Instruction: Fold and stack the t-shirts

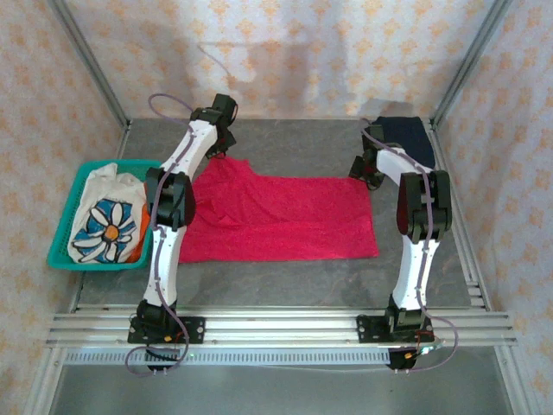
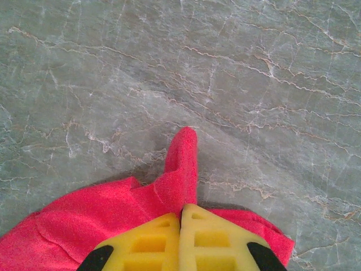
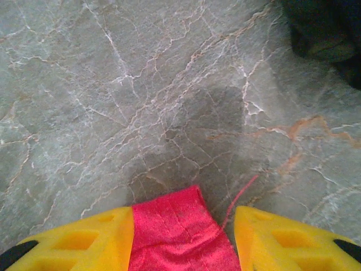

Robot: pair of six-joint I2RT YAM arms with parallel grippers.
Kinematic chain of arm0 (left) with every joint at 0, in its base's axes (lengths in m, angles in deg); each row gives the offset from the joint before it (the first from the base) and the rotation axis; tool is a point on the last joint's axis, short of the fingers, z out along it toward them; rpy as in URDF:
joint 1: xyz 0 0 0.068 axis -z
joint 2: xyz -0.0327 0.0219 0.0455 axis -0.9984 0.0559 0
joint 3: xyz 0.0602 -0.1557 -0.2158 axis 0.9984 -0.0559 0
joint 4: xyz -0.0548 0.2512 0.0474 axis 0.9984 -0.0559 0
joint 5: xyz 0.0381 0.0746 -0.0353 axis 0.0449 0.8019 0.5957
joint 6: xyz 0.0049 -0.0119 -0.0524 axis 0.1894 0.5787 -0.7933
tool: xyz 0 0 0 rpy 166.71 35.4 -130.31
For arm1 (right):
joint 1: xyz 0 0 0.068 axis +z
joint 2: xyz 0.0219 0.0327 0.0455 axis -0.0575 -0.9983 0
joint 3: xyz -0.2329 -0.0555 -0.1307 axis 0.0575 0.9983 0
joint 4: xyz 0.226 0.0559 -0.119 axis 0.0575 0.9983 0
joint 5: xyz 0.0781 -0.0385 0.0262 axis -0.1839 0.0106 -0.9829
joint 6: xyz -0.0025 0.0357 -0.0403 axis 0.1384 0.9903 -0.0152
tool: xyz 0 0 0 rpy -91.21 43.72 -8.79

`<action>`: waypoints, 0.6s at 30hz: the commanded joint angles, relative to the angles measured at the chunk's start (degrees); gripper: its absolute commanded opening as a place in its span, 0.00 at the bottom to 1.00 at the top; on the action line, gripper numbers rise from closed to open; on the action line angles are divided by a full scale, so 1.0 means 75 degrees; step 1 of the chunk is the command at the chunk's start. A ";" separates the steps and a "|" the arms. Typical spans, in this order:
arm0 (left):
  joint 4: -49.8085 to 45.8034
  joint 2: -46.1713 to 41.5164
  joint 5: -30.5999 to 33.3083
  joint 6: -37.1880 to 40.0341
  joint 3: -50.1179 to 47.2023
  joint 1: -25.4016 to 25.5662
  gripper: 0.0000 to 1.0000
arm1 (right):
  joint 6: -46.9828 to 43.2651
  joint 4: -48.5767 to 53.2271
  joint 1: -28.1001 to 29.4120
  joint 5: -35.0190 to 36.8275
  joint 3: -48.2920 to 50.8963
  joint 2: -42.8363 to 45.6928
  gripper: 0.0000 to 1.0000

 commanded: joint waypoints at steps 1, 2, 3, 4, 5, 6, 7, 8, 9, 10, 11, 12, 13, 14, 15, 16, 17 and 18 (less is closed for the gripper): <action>0.0102 -0.0113 -0.0087 0.0122 -0.0057 -0.0014 0.00 | -0.0267 0.0079 -0.0019 0.0260 -0.0130 0.0178 0.50; 0.0090 -0.0110 -0.0110 0.0127 -0.0063 -0.0020 0.00 | -0.0307 0.0238 -0.0019 0.0195 -0.0278 0.0028 0.49; 0.0090 -0.0110 -0.0113 0.0138 -0.0072 -0.0014 0.00 | -0.0337 0.0332 -0.0019 0.0095 -0.0368 -0.0067 0.47; 0.0090 -0.0121 -0.0103 0.0160 -0.0105 -0.0016 0.00 | -0.0338 0.0380 -0.0019 0.0035 -0.0420 -0.0157 0.46; 0.0083 -0.0133 -0.0090 0.0180 -0.0142 -0.0016 0.00 | -0.0336 0.0413 -0.0019 0.0000 -0.0439 -0.0224 0.46; 0.0078 -0.0146 -0.0066 0.0195 -0.0172 -0.0021 0.00 | -0.0336 0.0409 -0.0019 -0.0008 -0.0440 -0.0246 0.44; 0.0084 -0.0168 -0.0043 0.0209 -0.0219 -0.0031 0.00 | -0.0338 0.0398 -0.0019 -0.0026 -0.0417 -0.0292 0.42; 0.0101 -0.0190 -0.0041 0.0219 -0.0266 -0.0033 0.00 | -0.0322 0.0408 -0.0019 -0.0039 -0.0428 -0.0327 0.41; 0.0110 -0.0202 -0.0041 0.0220 -0.0294 -0.0033 0.00 | -0.0324 0.0408 -0.0019 -0.0058 -0.0443 -0.0357 0.40; 0.0124 -0.0215 -0.0043 0.0222 -0.0328 -0.0039 0.00 | -0.0335 0.0398 -0.0021 -0.0088 -0.0438 -0.0395 0.38; 0.0136 -0.0223 -0.0052 0.0231 -0.0341 -0.0044 0.00 | -0.0337 0.0409 -0.0019 -0.0105 -0.0457 -0.0430 0.37; 0.0148 -0.0228 -0.0059 0.0234 -0.0357 -0.0050 0.00 | -0.0350 0.0447 -0.0019 -0.0101 -0.0482 -0.0475 0.35; 0.0149 -0.0228 -0.0071 0.0242 -0.0356 -0.0045 0.00 | -0.0351 0.0493 -0.0019 -0.0113 -0.0517 -0.0509 0.33; 0.0140 -0.0228 -0.0078 0.0243 -0.0356 -0.0050 0.00 | -0.0370 0.0542 -0.0019 -0.0107 -0.0545 -0.0554 0.31; 0.0140 -0.0239 -0.0081 0.0235 -0.0356 -0.0044 0.00 | -0.0383 0.0562 -0.0019 -0.0130 -0.0557 -0.0552 0.28; 0.0148 -0.0240 -0.0076 0.0234 -0.0367 -0.0047 0.00 | -0.0396 0.0562 -0.0025 -0.0141 -0.0545 -0.0543 0.24; 0.0149 -0.0252 -0.0082 0.0234 -0.0368 -0.0045 0.00 | -0.0401 0.0572 -0.0025 -0.0131 -0.0534 -0.0514 0.17; 0.0149 -0.0261 -0.0080 0.0234 -0.0368 -0.0045 0.00 | -0.0404 0.0574 -0.0019 -0.0109 -0.0526 -0.0485 0.13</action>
